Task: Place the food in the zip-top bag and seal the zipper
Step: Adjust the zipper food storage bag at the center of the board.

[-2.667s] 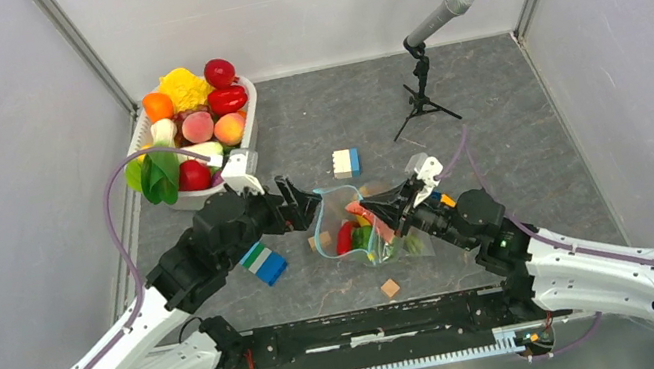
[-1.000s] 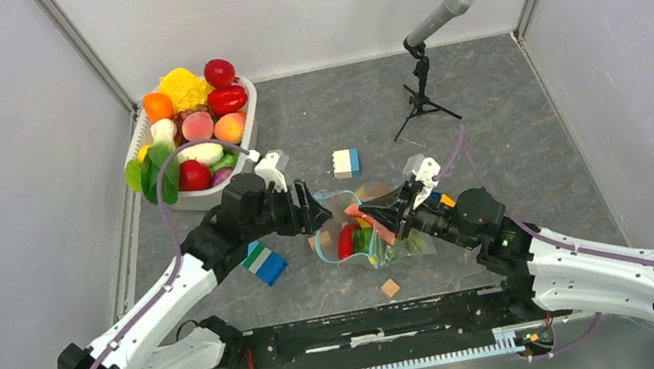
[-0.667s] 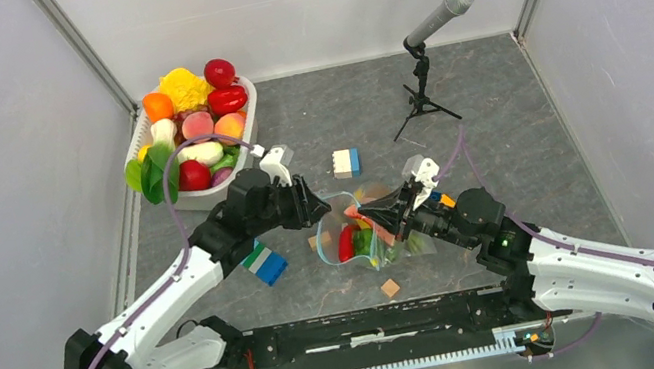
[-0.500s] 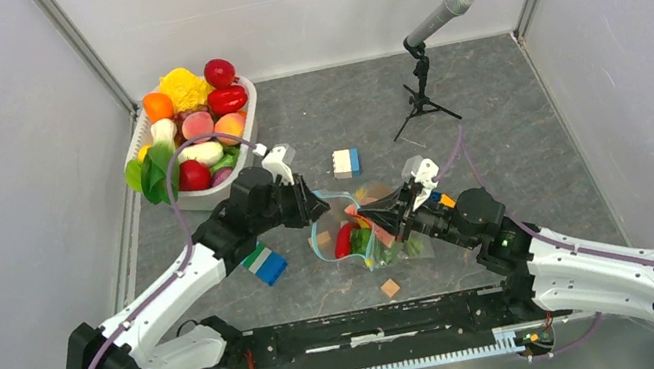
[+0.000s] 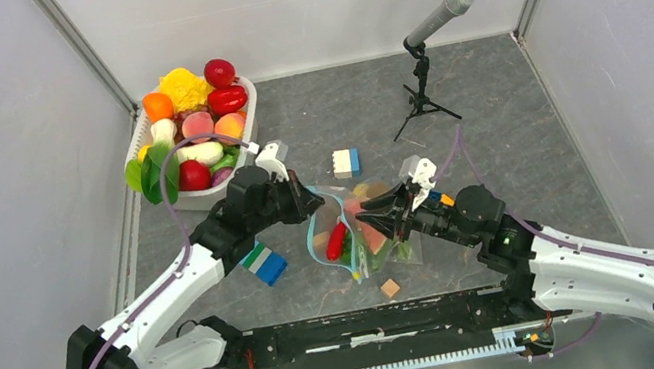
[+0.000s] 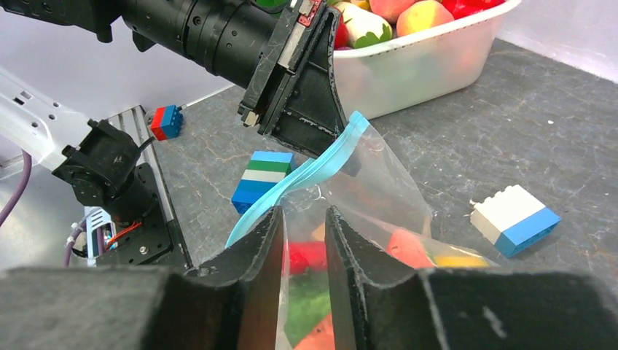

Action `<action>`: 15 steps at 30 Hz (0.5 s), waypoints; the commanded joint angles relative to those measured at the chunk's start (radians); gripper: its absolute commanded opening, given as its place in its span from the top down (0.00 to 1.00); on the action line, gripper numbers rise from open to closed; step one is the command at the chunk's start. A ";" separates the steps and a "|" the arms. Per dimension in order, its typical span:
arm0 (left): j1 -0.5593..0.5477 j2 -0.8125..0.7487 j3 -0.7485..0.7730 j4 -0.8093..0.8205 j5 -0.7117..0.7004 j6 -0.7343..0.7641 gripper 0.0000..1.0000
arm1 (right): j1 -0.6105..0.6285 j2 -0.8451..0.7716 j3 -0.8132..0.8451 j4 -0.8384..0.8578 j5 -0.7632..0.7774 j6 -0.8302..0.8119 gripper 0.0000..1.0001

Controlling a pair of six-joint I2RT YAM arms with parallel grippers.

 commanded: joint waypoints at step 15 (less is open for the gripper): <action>0.031 -0.082 0.025 0.061 -0.024 -0.141 0.98 | 0.000 -0.136 -0.043 -0.083 0.044 -0.071 0.28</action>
